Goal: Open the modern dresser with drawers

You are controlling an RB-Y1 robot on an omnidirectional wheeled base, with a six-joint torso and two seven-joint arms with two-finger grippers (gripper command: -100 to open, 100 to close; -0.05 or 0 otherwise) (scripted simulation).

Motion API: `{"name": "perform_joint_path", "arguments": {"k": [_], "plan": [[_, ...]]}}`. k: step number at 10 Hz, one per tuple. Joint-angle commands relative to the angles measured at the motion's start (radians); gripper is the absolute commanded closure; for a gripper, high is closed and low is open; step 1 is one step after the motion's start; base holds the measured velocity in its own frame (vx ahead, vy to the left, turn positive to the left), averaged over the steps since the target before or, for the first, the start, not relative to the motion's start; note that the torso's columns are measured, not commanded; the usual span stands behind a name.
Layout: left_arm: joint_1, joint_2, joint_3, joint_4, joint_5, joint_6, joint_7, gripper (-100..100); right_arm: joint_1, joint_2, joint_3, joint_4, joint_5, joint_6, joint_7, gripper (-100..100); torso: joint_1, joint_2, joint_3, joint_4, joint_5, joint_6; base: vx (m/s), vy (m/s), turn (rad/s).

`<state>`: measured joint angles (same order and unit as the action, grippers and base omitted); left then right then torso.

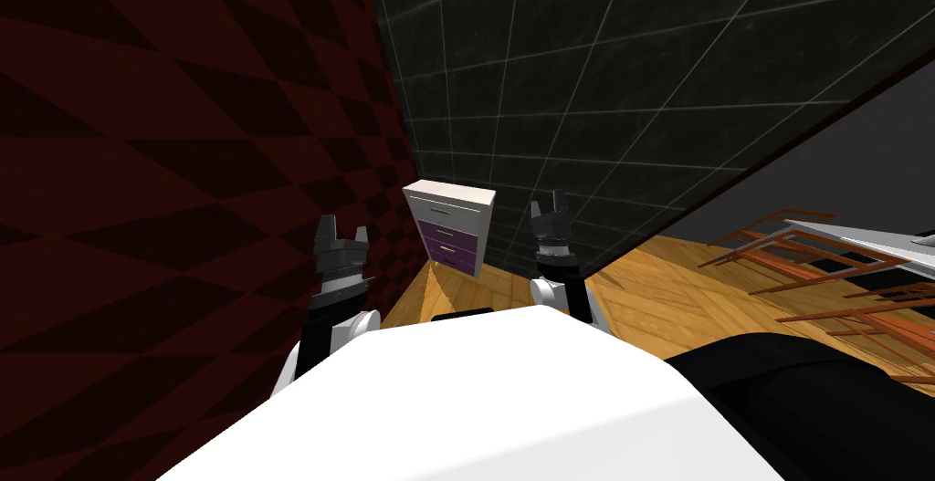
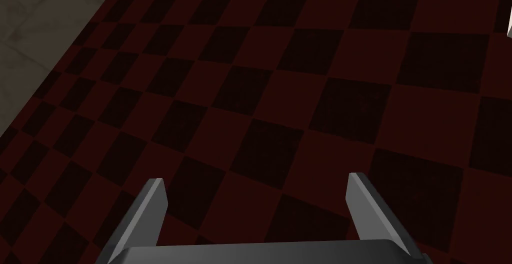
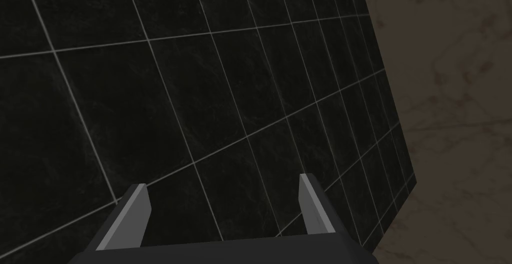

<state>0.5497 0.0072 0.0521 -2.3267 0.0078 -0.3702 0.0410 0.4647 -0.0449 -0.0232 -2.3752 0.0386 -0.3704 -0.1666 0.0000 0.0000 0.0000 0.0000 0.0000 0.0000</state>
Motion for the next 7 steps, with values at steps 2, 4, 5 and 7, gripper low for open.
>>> {"name": "perform_joint_path", "arguments": {"k": [2, 4, 5, 7], "plan": [[0.0, 0.0, 0.0, 0.0, 0.0, 0.0, 0.0, 0, 0.0, 0.0, 0.0, 0.0, 0.0, 0.0, 0.0, 0, 0.0, 0.104, -0.209, 0.105, 0.0, 0.0, 0.0, 0.0, 0.0], [0.0, 0.0, 0.0, 0.0, 0.0, 0.0, 0.0, 0, 0.0, 0.0, 0.0, 0.0, 0.0, 0.0, 0.0, 0, 0.0, 0.248, -0.497, 0.248, 0.0, 0.0, 0.0, 0.0, 0.0], [0.0, 0.0, 0.0, 0.0, 0.0, 0.0, 0.0, 0, 0.0, 0.0, 0.0, 0.0, 0.0, 0.0, 0.0, 0, 0.0, 0.322, -0.644, 0.322, 0.0, 0.0, 0.0, 0.0, 0.0], [0.0, 0.0, 0.0, 0.0, 0.0, 0.0, 0.0, 0, 0.0, 0.0, 0.0, 0.0, 0.0, 0.0, 0.0, 0, 0.0, 0.47, -0.939, 0.47, 0.0, 0.0, 0.0, 0.0, 0.0]]}}
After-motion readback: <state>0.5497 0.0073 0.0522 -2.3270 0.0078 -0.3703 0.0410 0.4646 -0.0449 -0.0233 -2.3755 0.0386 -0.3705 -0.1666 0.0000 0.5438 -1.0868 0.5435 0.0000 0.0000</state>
